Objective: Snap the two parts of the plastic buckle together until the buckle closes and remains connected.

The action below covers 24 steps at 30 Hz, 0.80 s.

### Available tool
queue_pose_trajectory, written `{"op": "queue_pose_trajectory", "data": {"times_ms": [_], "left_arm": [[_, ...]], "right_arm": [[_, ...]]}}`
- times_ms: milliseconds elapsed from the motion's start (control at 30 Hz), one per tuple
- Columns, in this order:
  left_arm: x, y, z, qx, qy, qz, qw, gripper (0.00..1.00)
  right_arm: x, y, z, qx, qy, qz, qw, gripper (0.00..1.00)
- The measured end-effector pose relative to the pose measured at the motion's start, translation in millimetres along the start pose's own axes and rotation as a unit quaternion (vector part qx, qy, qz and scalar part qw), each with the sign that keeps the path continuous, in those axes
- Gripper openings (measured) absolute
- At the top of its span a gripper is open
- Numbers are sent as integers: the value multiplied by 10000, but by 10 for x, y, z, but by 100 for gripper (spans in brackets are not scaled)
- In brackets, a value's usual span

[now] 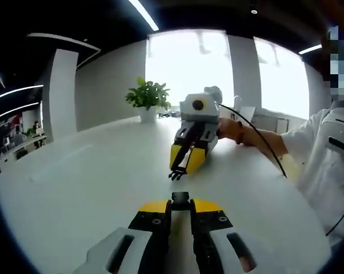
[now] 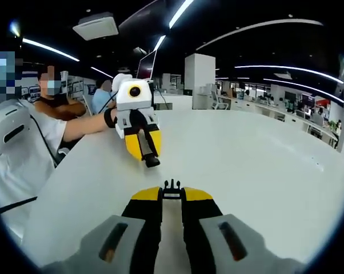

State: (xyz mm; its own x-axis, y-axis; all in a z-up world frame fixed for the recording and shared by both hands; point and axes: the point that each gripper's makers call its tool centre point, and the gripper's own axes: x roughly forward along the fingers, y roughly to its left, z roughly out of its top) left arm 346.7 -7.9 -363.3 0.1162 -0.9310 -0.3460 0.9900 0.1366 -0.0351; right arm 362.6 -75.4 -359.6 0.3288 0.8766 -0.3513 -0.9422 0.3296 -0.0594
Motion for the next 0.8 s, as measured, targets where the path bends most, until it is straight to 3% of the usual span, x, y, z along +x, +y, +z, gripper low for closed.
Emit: {"op": "queue_pose_trajectory", "data": {"times_ms": [800], "left_arm": [[21, -62, -48, 137, 151, -129, 9997, 12]], "right_arm": [[41, 139, 20, -68, -8, 274, 9996, 12]]}}
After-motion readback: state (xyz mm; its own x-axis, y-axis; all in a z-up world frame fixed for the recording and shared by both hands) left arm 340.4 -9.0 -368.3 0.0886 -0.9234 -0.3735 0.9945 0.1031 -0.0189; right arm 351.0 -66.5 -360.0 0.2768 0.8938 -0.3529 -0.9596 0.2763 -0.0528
